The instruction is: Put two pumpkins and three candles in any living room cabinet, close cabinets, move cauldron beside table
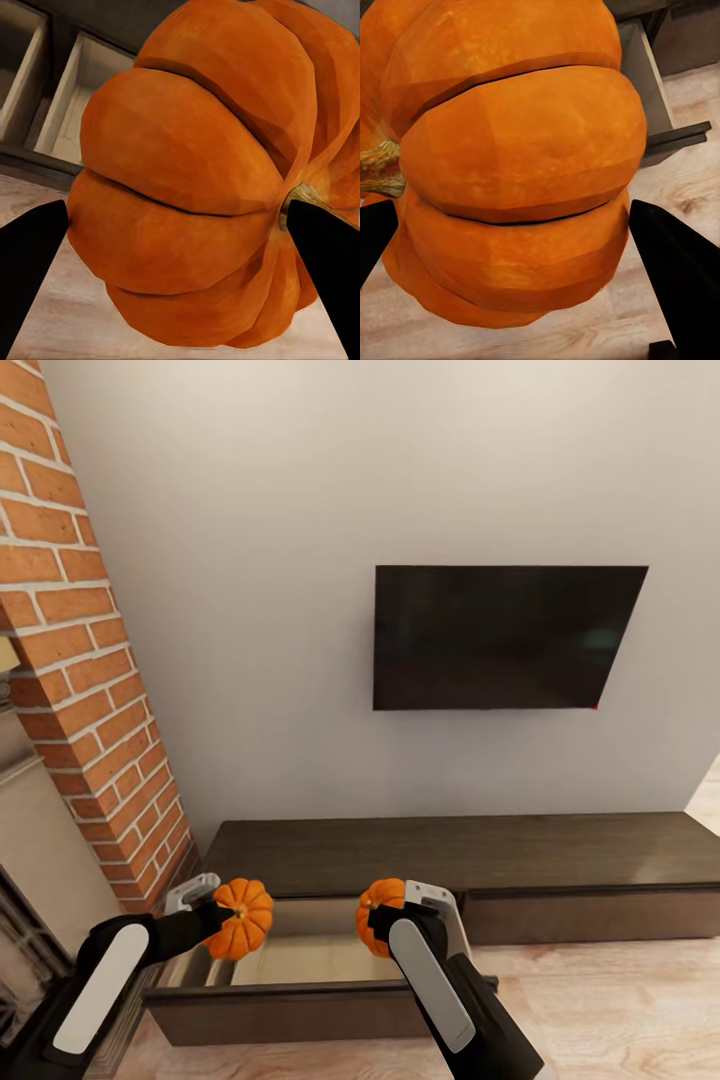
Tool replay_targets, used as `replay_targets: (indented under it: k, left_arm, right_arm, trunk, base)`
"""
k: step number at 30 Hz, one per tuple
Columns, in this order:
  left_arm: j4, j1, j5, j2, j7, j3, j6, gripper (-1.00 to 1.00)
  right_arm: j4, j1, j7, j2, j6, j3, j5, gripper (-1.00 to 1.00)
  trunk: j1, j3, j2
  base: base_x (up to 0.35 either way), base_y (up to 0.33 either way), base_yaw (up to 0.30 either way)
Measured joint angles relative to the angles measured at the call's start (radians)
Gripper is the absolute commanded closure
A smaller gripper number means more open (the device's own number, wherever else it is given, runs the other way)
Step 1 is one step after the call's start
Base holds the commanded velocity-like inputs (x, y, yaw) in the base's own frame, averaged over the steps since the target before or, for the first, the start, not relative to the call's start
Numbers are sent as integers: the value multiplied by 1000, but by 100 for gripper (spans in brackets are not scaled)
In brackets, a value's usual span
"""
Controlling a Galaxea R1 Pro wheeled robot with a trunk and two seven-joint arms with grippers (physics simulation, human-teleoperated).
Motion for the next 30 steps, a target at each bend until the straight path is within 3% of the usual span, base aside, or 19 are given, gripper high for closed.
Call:
replay_targets:
  k: [5,13,24,30]
  left_arm:
    - [14,0,1,1,1,-25,-27,100]
    - [17,0,-4,1,1,-29,-32,100]
    - [15,0,-38,-1,4,-47,-32,100]
    - [15,0,-37,-10,7,-50,-32,100]
  right_arm:
    - [0,0,0,0,0,0,3,100]
    - [0,0,0,0,0,-1,3,100]
    - [0,0,0,0,-1,-1,-1,100]
    - [1,0,0,0,2,-1,0,100]
  trunk:
    - [0,0,0]
    - [0,0,0]
    - [0,0,0]
    - [0,0,0]
  base:
    - [100,8,0]
    - [172,1,0]
    - [136,-11,0]
    - [169,-56,0]
